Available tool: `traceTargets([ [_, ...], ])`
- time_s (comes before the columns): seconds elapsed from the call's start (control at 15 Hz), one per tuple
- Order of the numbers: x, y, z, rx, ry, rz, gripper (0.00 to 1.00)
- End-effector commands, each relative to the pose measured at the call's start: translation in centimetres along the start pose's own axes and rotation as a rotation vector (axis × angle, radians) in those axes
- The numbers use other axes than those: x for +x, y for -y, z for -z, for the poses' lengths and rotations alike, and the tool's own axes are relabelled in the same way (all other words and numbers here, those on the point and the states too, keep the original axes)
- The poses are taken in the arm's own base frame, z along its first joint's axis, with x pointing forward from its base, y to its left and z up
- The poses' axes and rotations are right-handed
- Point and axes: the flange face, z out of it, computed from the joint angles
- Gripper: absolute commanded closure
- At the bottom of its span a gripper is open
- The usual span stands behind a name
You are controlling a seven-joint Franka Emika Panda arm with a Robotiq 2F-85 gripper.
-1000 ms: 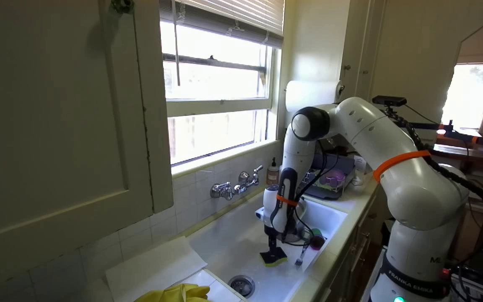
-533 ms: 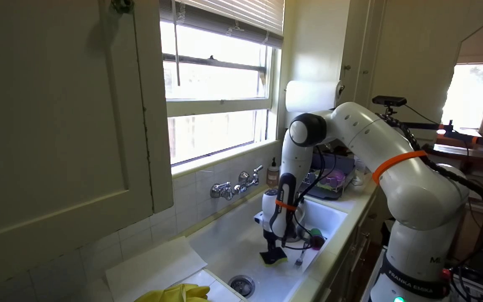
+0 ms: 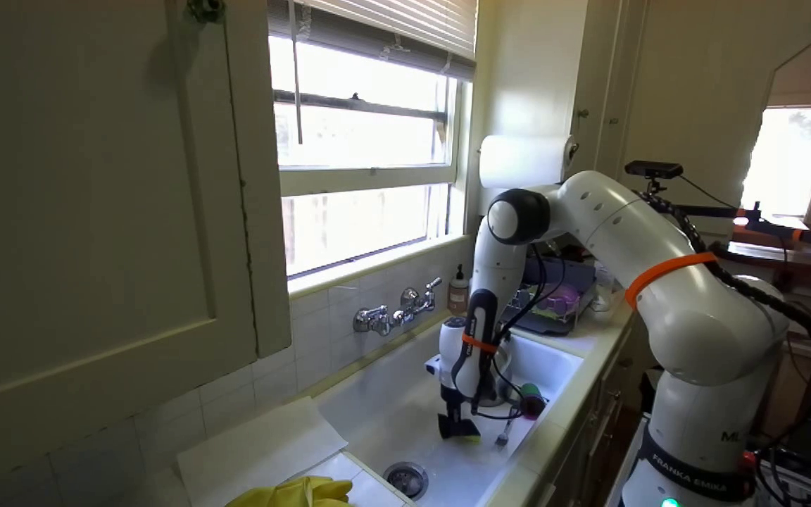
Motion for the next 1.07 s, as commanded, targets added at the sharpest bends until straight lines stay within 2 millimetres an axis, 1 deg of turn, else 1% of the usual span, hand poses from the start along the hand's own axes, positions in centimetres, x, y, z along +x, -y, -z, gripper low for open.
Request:
traceTargets([
  [0.0,-0.9,-0.9,0.9,-0.003,-0.004,-0.017,0.97],
  [0.07,-1.1,-1.0,1.3,-0.001,-0.004,-0.023,1.00],
  [0.2,-1.7,-1.3,1.9,0.008,0.003,-0.031,0.97],
  [0.53,-4.0,-0.8,3.1,0.137,0.056,-0.080,0.96],
  [0.73,-5.3,-1.1,3.9,0.199,0.109,-0.107,0.96],
  [1.0,-6.7,-1.4,5.1,0.282,0.178,-0.067,0.96],
])
